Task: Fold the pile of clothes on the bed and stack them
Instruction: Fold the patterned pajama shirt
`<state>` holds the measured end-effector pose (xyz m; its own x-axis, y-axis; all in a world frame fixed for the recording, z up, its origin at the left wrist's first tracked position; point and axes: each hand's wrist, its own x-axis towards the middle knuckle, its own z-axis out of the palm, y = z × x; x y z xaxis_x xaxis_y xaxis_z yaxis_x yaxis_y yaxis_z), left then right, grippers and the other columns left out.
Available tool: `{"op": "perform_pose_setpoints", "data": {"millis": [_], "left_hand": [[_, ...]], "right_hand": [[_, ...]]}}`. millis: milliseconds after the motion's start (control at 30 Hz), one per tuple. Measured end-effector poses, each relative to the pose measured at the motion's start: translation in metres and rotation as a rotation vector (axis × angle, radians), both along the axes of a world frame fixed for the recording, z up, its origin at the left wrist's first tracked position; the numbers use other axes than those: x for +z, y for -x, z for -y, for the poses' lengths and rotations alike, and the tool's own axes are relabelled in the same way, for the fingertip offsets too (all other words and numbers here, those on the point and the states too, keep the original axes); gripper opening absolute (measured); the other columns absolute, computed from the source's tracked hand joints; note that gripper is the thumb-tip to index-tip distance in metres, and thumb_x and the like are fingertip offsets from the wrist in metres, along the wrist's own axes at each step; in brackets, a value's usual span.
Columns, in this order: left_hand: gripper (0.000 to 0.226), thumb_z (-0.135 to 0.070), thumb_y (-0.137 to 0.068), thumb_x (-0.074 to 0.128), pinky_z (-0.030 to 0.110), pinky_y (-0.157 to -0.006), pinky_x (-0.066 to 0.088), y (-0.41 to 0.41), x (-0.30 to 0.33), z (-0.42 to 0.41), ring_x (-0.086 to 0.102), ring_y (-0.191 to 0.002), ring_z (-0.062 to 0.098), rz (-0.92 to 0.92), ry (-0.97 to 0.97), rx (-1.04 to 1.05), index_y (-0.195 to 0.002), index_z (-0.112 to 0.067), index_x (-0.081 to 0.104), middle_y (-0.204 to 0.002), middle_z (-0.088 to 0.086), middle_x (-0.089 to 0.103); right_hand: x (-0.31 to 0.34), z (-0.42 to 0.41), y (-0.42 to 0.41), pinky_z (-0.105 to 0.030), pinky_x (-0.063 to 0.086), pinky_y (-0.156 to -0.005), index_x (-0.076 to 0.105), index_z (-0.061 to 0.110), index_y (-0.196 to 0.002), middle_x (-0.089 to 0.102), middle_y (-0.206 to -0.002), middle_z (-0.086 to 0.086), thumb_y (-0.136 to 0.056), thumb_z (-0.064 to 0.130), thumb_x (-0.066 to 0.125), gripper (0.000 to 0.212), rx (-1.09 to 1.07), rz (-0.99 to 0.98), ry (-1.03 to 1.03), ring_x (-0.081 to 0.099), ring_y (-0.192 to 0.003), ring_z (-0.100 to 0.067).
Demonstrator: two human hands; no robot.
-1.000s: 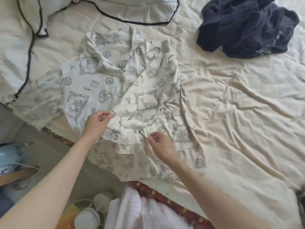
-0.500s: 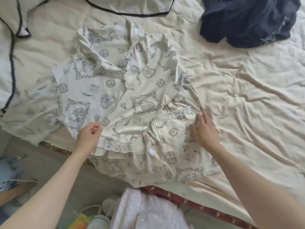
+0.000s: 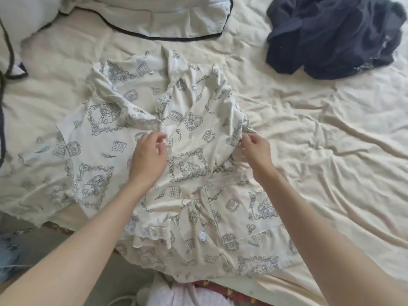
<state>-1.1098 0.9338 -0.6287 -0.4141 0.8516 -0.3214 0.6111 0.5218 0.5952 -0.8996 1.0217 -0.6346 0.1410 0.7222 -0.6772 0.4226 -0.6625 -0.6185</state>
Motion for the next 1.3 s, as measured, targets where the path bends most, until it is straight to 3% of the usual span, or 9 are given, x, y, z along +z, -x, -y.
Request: {"op": "perform_pose_setpoints", "data": {"millis": [67, 167, 367, 433, 533, 667, 833, 1067, 1300], "left_hand": [[0.029, -0.011, -0.096, 0.041, 0.027, -0.091, 0.038, -0.013, -0.005, -0.042, 0.049, -0.108, 0.015, 0.033, -0.028, -0.066, -0.123, -0.011, 0.053, -0.122, 0.004, 0.053], [0.037, -0.013, -0.097, 0.04, 0.031, -0.099, 0.035, -0.028, -0.018, -0.103, 0.047, -0.12, 0.02, 0.052, 0.012, -0.139, -0.133, -0.01, 0.046, -0.133, 0.007, 0.048], [0.045, -0.029, -0.098, 0.041, 0.038, -0.105, 0.037, -0.045, -0.04, -0.183, 0.046, -0.123, 0.021, 0.122, 0.07, -0.116, -0.14, -0.011, 0.038, -0.137, 0.005, 0.047], [0.038, -0.036, -0.097, 0.045, 0.033, -0.096, 0.041, -0.05, -0.044, -0.201, 0.052, -0.108, 0.017, 0.212, 0.088, 0.006, -0.128, -0.014, 0.049, -0.117, 0.0, 0.057], [0.031, -0.035, -0.094, 0.053, 0.024, -0.061, 0.034, -0.055, -0.053, -0.227, 0.043, -0.064, 0.011, 0.299, 0.066, 0.193, -0.069, -0.019, 0.048, -0.065, -0.005, 0.043], [0.035, -0.019, -0.09, 0.056, 0.017, -0.043, 0.028, -0.055, -0.058, -0.251, 0.036, -0.054, 0.009, 0.223, 0.122, 0.291, -0.058, -0.021, 0.04, -0.061, -0.006, 0.039], [0.019, -0.018, -0.094, 0.053, 0.02, -0.072, 0.038, -0.047, -0.064, -0.256, 0.052, -0.088, 0.016, 0.205, 0.094, 0.335, -0.106, -0.009, 0.065, -0.098, 0.002, 0.059], [0.024, -0.03, -0.089, 0.064, 0.023, -0.08, 0.043, -0.038, -0.062, -0.246, 0.057, -0.094, 0.016, 0.183, 0.059, 0.281, -0.105, -0.012, 0.068, -0.108, 0.002, 0.066], [0.034, -0.024, -0.095, 0.053, 0.027, -0.094, 0.041, -0.036, -0.044, -0.194, 0.054, -0.108, 0.016, 0.075, 0.035, 0.094, -0.125, -0.008, 0.055, -0.121, 0.005, 0.059]], "right_hand": [[-0.005, -0.016, 0.004, -0.033, 0.048, -0.066, 0.058, -0.009, -0.118, 0.064, -0.081, -0.016, -0.097, 0.015, 0.043, 0.035, -0.159, -0.079, 0.101, 0.057, -0.068, -0.029], [-0.013, -0.034, 0.001, -0.02, 0.033, -0.039, 0.064, 0.003, -0.085, 0.052, -0.048, 0.0, -0.095, 0.014, 0.049, 0.021, -0.412, -0.312, 0.305, 0.043, -0.037, -0.011], [-0.027, -0.054, -0.011, -0.03, 0.049, -0.085, 0.058, 0.005, -0.085, 0.061, -0.074, -0.001, -0.095, 0.021, 0.055, 0.019, -0.854, -0.651, 0.481, 0.059, -0.074, -0.016], [-0.023, -0.058, -0.012, -0.032, 0.049, -0.084, 0.057, 0.005, -0.074, 0.057, -0.068, -0.002, -0.092, 0.014, 0.058, 0.02, -0.933, -0.721, 0.51, 0.057, -0.07, -0.017], [-0.018, -0.065, -0.015, -0.032, 0.049, -0.083, 0.058, 0.004, -0.074, 0.061, -0.077, -0.006, -0.088, 0.003, 0.056, 0.014, -0.999, -0.802, 0.538, 0.059, -0.079, -0.02], [-0.02, -0.074, -0.02, -0.035, 0.047, -0.091, 0.054, 0.003, -0.078, 0.06, -0.082, -0.009, -0.089, -0.002, 0.043, 0.017, -1.013, -0.831, 0.491, 0.059, -0.085, -0.022], [-0.036, -0.075, -0.018, -0.032, 0.049, -0.084, 0.05, 0.006, -0.077, 0.054, -0.072, -0.006, -0.091, -0.005, 0.038, 0.022, -1.069, -0.645, 0.409, 0.055, -0.07, -0.019], [-0.038, -0.062, -0.016, -0.036, 0.046, -0.1, 0.054, 0.003, -0.1, 0.059, -0.081, -0.008, -0.093, -0.002, 0.046, 0.011, -1.087, -0.722, 0.324, 0.06, -0.083, -0.019], [-0.032, -0.035, -0.014, -0.032, 0.056, -0.08, 0.054, 0.001, -0.118, 0.069, -0.101, -0.012, -0.096, 0.012, 0.052, 0.025, -0.718, -0.72, 0.299, 0.068, -0.087, -0.021]]}}
